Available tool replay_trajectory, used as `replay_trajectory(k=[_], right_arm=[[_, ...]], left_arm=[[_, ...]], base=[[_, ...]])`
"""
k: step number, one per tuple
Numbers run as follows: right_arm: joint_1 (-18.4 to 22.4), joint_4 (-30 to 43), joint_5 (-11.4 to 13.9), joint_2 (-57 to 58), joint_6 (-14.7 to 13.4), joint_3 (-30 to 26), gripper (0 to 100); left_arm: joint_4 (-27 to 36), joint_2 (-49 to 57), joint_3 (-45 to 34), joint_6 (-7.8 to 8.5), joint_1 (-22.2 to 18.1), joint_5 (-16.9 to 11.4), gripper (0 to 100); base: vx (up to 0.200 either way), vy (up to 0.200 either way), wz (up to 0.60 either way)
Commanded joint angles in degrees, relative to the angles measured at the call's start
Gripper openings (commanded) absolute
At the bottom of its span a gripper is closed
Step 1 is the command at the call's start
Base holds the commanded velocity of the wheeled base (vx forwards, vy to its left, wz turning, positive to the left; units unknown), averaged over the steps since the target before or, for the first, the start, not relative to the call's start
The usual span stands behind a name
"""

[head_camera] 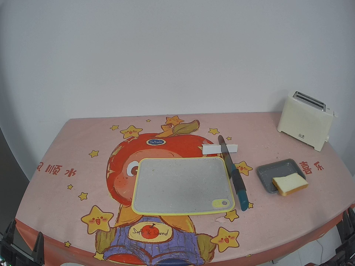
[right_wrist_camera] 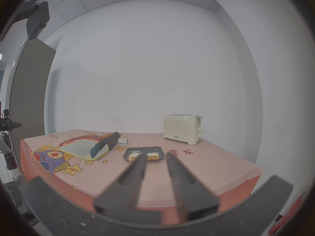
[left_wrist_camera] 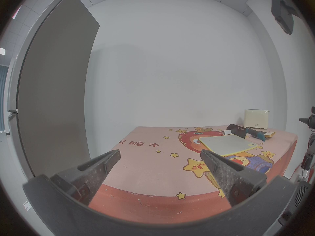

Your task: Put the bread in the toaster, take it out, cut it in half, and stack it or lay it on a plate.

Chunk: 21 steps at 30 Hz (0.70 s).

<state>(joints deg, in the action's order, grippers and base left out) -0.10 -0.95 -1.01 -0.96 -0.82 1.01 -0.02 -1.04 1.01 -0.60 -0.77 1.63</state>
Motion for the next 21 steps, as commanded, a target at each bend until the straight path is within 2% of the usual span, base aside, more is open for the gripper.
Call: replay_trajectory(k=[1, 9, 14, 21], right_arm=[[-0.08, -0.19, -0.66, 0.44, -0.33, -0.84, 100], [-0.08, -0.19, -0.48, 0.52, 0.11, -0.84, 100], [-0.08, 0.07, 0.31, 0.52, 2.14, -0.92, 100], [-0.08, 0.16, 0.66, 0.52, 2.31, -0.84, 100]], left_arm=[[-0.06, 0.60, -1.01, -0.02, -0.02, 0.04, 100], [-0.06, 0.60, -1.01, -0.02, -0.02, 0.04, 100], [0.02, 0.60, -1.01, -0.02, -0.02, 0.04, 100], [0.02, 0.60, -1.01, -0.02, -0.02, 0.04, 100]], base=[[0.000, 0.000, 0.00], [0.000, 0.000, 0.00], [0.000, 0.000, 0.00], [0.000, 0.000, 0.00]])
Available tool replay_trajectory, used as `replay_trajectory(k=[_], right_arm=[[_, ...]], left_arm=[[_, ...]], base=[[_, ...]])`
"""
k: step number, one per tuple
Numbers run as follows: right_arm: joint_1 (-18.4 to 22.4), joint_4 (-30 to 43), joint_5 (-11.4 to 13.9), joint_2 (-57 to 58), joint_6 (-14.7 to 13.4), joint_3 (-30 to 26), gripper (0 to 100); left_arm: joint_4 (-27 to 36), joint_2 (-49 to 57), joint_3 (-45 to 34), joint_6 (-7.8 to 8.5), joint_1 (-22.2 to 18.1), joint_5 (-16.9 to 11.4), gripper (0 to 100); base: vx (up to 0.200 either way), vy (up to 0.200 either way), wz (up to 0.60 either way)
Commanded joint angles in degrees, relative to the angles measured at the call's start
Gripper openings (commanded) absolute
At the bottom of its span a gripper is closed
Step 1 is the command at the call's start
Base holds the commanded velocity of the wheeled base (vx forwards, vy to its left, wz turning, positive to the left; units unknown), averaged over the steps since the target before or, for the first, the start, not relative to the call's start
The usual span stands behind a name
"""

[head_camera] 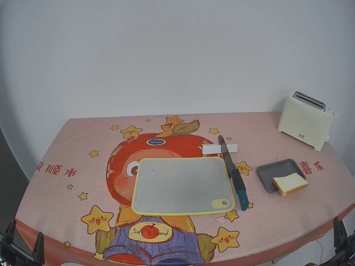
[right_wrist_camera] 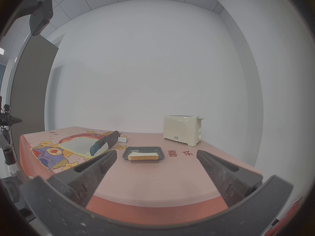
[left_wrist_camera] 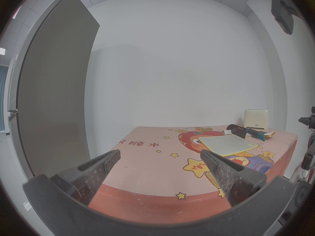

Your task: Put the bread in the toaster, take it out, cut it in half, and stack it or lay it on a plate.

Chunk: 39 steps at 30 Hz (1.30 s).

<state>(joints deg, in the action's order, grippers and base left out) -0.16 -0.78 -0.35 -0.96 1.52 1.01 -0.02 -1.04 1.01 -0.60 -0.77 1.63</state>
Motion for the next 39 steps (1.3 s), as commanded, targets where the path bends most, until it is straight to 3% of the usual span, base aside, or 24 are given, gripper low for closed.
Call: replay_trajectory(k=[1, 15, 17, 18, 19, 32, 39], right_arm=[[-0.02, -0.01, 0.00, 0.52, -0.03, -0.84, 100], [0.07, -0.01, -0.26, 0.44, 0.32, -0.92, 100], [0.07, -2.56, -1.05, 0.44, 0.41, -0.84, 100], [0.16, -9.85, -2.11, 0.52, 1.03, -0.92, 100], [0.16, -11.35, -2.11, 0.52, 1.99, -0.92, 100], [0.07, -5.90, -2.46, 0.52, 3.66, -1.01, 100], [-0.02, -8.10, -2.28, 0.61, 2.96, -0.92, 100]], left_arm=[[0.02, 0.60, -1.01, -0.02, -0.02, 0.04, 100], [-0.06, 0.60, -1.01, -0.02, -0.02, 0.04, 100], [-0.06, 0.60, -1.01, -0.02, -0.02, 0.04, 100], [0.02, 0.60, -1.01, -0.02, -0.02, 0.04, 100], [0.02, 0.60, -1.01, -0.02, -0.02, 0.04, 100], [-0.06, 0.60, -1.01, -0.02, -0.02, 0.04, 100], [0.02, 0.60, -1.01, -0.02, -0.02, 0.04, 100]], base=[[0.000, 0.000, 0.00], [0.000, 0.000, 0.00], [0.000, 0.000, 0.00], [0.000, 0.000, 0.00], [0.000, 0.000, 0.00], [0.000, 0.000, 0.00], [0.000, 0.000, 0.00]])
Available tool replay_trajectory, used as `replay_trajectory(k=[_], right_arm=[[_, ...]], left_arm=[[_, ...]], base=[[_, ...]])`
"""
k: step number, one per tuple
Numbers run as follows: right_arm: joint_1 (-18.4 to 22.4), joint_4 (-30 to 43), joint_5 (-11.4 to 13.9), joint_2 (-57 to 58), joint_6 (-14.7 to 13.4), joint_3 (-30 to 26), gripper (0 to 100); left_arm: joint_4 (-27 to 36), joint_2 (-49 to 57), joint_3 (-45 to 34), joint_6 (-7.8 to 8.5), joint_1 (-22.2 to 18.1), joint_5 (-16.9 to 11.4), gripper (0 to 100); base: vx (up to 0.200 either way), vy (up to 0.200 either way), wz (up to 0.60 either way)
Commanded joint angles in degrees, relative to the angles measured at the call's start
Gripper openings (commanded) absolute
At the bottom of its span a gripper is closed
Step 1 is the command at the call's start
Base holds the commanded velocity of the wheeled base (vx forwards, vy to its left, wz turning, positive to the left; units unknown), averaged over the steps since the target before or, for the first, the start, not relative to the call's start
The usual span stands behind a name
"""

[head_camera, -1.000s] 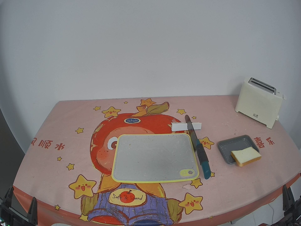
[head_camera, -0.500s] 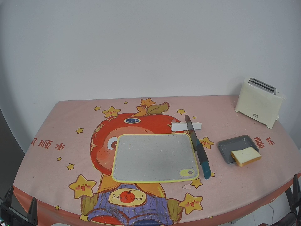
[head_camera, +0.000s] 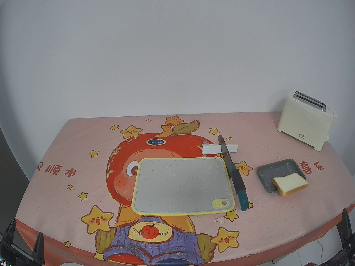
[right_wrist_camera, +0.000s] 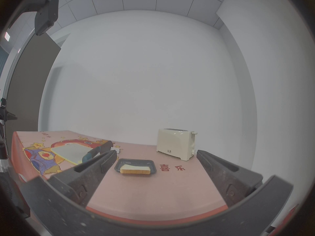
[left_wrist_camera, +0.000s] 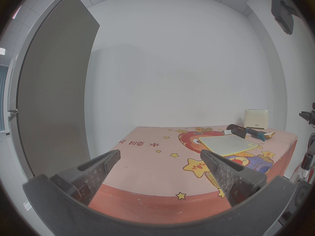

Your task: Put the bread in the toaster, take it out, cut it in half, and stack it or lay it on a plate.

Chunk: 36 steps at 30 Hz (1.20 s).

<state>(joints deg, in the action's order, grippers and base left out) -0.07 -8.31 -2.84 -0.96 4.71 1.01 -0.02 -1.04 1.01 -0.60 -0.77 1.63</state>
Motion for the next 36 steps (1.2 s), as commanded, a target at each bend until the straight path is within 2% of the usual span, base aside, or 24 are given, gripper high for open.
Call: replay_trajectory(k=[1, 3, 6, 8, 13, 16, 18, 22, 25, 26, 27, 28, 33, 36], right_arm=[[-0.10, -0.74, 0.29, 0.61, -0.31, -0.92, 100], [-0.19, -0.39, 0.64, 0.61, -0.40, -1.01, 100], [-0.19, 0.05, 2.84, 0.70, -2.24, -0.31, 100], [-0.19, 0.14, 3.10, 0.70, -2.60, -0.13, 100], [-0.19, 6.64, 3.72, 0.61, -7.43, 2.59, 100], [-0.28, 8.40, 5.92, 0.52, -10.68, 3.73, 100], [-0.28, 9.11, 6.36, 0.44, -13.14, 4.00, 100], [-0.28, 11.57, 6.53, 0.26, -19.56, 5.14, 100], [-0.45, 16.14, 6.80, 0.00, -27.38, 7.95, 100], [-0.45, 17.10, 6.97, 0.00, -28.96, 8.66, 100], [-0.45, 19.65, 7.76, -0.09, -32.48, 10.33, 100], [-0.54, 21.06, 8.29, -0.18, -34.50, 11.20, 100], [-0.54, 26.07, 11.28, -0.18, -43.64, 13.75, 100], [-0.63, 25.98, 11.98, -0.27, -49.00, 14.02, 100]], left_arm=[[0.02, 0.60, -1.01, -0.02, -0.02, 0.04, 100], [-0.06, 0.60, -1.01, -0.02, -0.02, 0.04, 100], [-0.06, 0.60, -1.01, -0.02, -0.02, 0.04, 100], [0.02, 0.60, -1.01, -0.02, -0.02, 0.04, 100], [-0.06, 0.60, -1.01, -0.02, -0.02, 0.04, 100], [0.02, 0.60, -1.01, -0.02, -0.02, 0.04, 100], [0.02, 0.60, -1.01, -0.02, -0.02, 0.04, 100], [0.02, 0.60, -1.01, -0.02, -0.02, 0.04, 100], [0.02, 0.60, -1.01, -0.02, -0.02, 0.04, 100], [0.02, 0.60, -1.01, -0.02, -0.02, 0.04, 100], [0.02, 0.60, -1.01, -0.02, -0.02, 0.04, 100], [-0.06, 0.60, -1.01, -0.02, -0.02, 0.04, 100], [0.02, 0.60, -1.01, -0.02, -0.02, 0.04, 100], [0.02, 0.60, -1.01, -0.02, -0.02, 0.04, 100]], base=[[0.000, 0.000, 0.00], [0.000, 0.000, 0.00], [0.000, 0.000, 0.00], [0.000, 0.000, 0.00], [0.000, 0.000, 0.00], [0.000, 0.000, 0.00], [0.000, 0.000, 0.00], [0.000, 0.000, 0.00], [0.000, 0.000, 0.00], [0.000, 0.000, 0.00], [0.000, 0.000, 0.00], [0.000, 0.000, 0.00], [0.000, 0.000, 0.00], [0.000, 0.000, 0.00]])
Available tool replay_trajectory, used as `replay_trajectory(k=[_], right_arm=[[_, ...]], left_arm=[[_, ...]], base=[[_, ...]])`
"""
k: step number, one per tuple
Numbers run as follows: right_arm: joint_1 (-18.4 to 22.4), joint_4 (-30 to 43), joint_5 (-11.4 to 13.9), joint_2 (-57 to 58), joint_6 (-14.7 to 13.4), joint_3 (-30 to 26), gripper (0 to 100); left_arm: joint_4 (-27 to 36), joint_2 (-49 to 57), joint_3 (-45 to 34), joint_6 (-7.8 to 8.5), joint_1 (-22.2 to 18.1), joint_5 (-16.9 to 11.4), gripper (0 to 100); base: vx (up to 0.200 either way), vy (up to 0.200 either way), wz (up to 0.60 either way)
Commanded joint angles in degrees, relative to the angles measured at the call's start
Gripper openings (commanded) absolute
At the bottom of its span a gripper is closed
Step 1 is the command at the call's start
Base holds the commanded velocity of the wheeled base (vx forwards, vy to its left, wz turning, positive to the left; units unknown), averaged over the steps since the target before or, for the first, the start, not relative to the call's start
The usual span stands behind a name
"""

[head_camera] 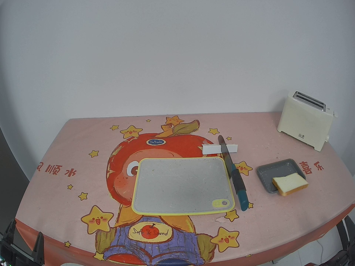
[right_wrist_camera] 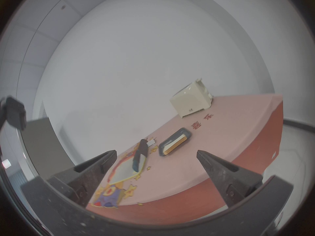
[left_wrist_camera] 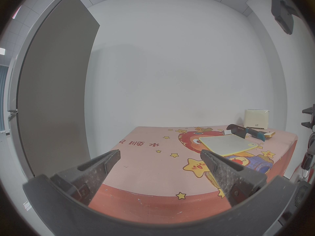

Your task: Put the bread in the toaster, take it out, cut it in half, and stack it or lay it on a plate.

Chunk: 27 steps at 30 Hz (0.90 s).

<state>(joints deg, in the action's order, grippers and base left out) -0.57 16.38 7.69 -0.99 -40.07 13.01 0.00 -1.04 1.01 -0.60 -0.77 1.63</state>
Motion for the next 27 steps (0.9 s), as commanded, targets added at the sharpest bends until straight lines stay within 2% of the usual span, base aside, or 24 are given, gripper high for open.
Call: replay_trajectory(k=[1, 4, 7, 9, 12, 13, 14, 16, 19, 24, 27], right_arm=[[-0.22, 1.28, 1.54, -0.51, -6.07, 2.02, 100], [-0.31, 1.28, 2.06, -0.86, -9.59, 2.46, 100], [-0.48, 1.19, 3.21, -1.47, -16.36, 3.25, 100], [-0.66, 1.11, 3.47, -3.76, -22.95, 4.22, 100], [-0.75, 1.11, 4.09, -6.57, -31.21, 5.80, 100], [-0.75, 1.11, 4.17, -6.66, -31.47, 5.80, 100], [-0.75, 1.02, 4.44, -7.89, -34.02, 6.06, 100], [-0.75, 0.93, 5.49, -8.77, -35.08, 6.06, 100], [-0.75, 0.75, 6.72, -9.47, -35.16, 6.06, 100], [-0.83, 0.14, 6.99, -12.90, -34.81, 5.63, 100], [-1.18, -3.29, 7.69, -15.80, -34.81, 4.04, 100]], left_arm=[[0.00, 0.60, -1.01, -0.02, -0.02, 0.04, 100], [0.00, 0.60, -1.01, -0.02, -0.02, 0.12, 100], [-0.09, 0.60, -1.01, -0.02, -0.02, 0.04, 100], [0.00, 0.60, -1.01, -0.02, -0.02, 0.04, 100], [-0.09, 0.60, -1.01, -0.02, -0.02, 0.04, 100], [0.00, 0.60, -1.01, -0.02, -0.02, 0.04, 100], [-0.09, 0.60, -1.01, -0.02, -0.02, 0.04, 100], [-0.09, 0.60, -1.01, -0.02, -0.02, 0.04, 100], [0.00, 0.60, -1.01, -0.02, -0.02, 0.04, 100], [-0.09, 0.60, -1.01, -0.02, -0.02, 0.04, 100], [-0.09, 0.60, -1.01, -0.02, -0.02, 0.04, 100]], base=[[0.000, 0.000, 0.00], [0.000, 0.000, 0.00], [0.000, 0.000, 0.00], [0.000, 0.000, 0.00], [0.000, 0.000, 0.00], [0.000, 0.000, 0.00], [0.000, 0.000, 0.00], [0.000, 0.000, 0.00], [0.000, 0.000, 0.00], [0.000, 0.000, 0.00], [0.000, 0.000, 0.00]])
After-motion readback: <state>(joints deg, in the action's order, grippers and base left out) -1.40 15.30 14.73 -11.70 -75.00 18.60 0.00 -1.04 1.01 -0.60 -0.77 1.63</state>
